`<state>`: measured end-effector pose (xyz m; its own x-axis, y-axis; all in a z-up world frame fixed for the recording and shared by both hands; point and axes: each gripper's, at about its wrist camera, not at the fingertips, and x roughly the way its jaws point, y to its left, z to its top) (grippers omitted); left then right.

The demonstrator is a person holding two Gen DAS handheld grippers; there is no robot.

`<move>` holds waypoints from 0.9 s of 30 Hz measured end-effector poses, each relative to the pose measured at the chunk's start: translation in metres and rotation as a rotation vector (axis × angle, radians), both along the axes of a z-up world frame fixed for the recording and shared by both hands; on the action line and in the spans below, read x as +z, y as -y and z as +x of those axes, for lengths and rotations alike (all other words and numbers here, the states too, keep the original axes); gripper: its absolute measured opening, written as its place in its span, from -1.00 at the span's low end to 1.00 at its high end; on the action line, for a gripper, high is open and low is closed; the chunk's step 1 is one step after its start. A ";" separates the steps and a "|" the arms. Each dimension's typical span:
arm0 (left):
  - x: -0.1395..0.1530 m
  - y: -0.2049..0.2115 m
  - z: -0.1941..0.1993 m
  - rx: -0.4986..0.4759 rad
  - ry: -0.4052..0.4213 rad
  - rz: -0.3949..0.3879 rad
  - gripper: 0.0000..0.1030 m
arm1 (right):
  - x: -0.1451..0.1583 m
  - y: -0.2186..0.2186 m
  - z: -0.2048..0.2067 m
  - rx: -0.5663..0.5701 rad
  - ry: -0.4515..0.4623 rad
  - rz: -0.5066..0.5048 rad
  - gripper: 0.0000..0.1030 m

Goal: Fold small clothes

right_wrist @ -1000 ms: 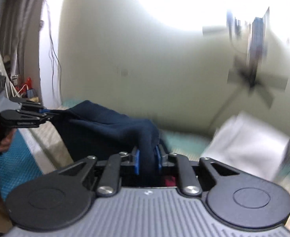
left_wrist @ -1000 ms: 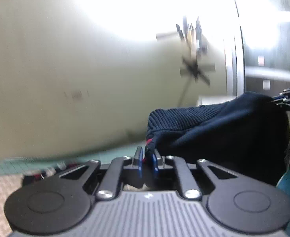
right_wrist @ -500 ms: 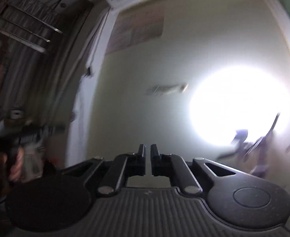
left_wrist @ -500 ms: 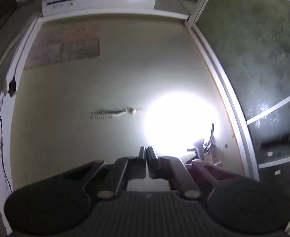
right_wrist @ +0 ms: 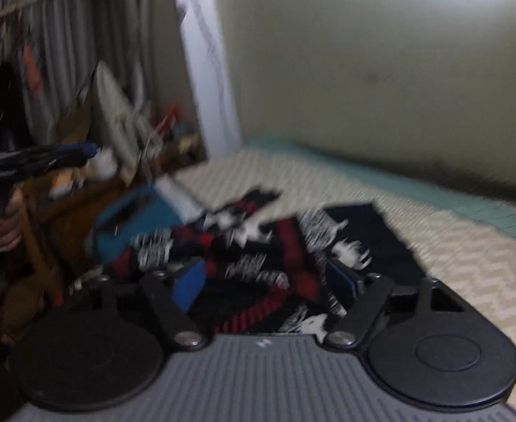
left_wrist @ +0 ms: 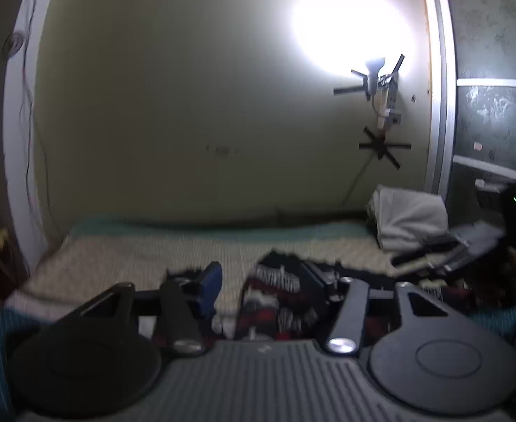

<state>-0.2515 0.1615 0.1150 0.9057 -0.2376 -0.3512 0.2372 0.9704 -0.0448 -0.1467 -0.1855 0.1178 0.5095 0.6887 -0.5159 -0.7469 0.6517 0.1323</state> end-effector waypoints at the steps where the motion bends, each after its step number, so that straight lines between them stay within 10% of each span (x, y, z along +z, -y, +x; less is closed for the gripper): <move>1: -0.010 0.000 -0.008 0.012 -0.025 0.008 0.04 | 0.000 -0.013 0.007 0.034 -0.002 -0.033 0.36; 9: -0.051 -0.027 -0.026 0.131 -0.229 -0.145 0.35 | -0.033 -0.091 0.039 0.258 0.049 -0.379 0.28; 11: -0.053 -0.033 -0.022 0.127 -0.250 -0.195 0.49 | -0.043 -0.098 0.049 0.243 -0.045 -0.418 -0.28; 14: -0.048 -0.039 -0.021 0.125 -0.252 -0.190 0.49 | -0.036 -0.088 0.035 0.225 -0.029 -0.371 -0.92; 19: -0.030 -0.030 -0.012 0.111 -0.148 -0.100 0.49 | 0.016 -0.028 -0.009 0.115 0.118 -0.198 -0.99; 27: -0.014 0.026 0.009 -0.109 -0.037 0.035 0.59 | 0.066 0.124 -0.030 -0.441 0.250 0.030 -1.00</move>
